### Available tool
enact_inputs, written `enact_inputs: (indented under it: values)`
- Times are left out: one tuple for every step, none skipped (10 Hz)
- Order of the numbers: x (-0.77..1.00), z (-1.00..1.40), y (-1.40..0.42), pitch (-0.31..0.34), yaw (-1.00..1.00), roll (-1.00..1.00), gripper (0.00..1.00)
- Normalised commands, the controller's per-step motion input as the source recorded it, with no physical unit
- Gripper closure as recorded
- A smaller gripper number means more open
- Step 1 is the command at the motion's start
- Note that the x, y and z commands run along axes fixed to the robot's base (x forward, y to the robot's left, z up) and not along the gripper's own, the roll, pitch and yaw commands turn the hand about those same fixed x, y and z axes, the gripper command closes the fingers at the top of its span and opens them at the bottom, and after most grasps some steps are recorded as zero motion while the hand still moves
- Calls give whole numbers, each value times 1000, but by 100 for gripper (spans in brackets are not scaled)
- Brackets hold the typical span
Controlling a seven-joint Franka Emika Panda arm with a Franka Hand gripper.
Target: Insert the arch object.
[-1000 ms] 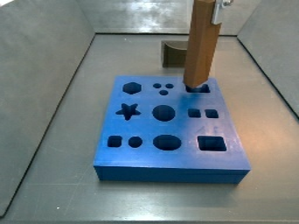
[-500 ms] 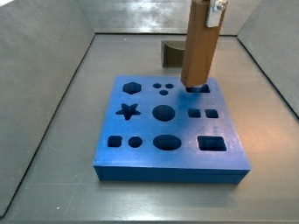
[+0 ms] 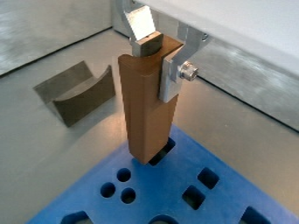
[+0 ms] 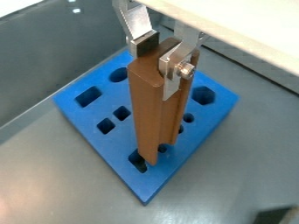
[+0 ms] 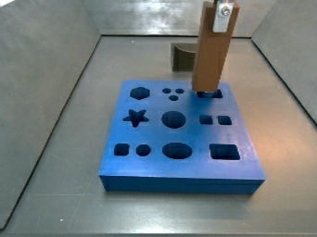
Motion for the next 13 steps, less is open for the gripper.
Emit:
enact_inputs:
  values:
    - [6, -203, 51, 0, 0, 0, 100]
    - [200, -343, -46, 0, 94, 0, 100]
    - [334, -266, -109, 43, 257, 43, 100]
    - [326, -200, -69, 66, 243, 51, 100]
    - [383, -189, -103, 80, 194, 39, 100]
    - [320, -220, -114, 51, 40, 63, 100]
    - [66, -271, -49, 9, 0, 119, 100]
    - [0, -380, 0, 0, 0, 220, 100]
    - [-117, -446, 0, 0, 0, 313, 100]
    - [-137, -380, 0, 0, 11, 327, 100]
    - [-66, -334, 0, 0, 0, 284, 100]
    - [-29, -303, 0, 0, 0, 184, 100]
    - [0, -297, 54, -7, 0, 53, 100]
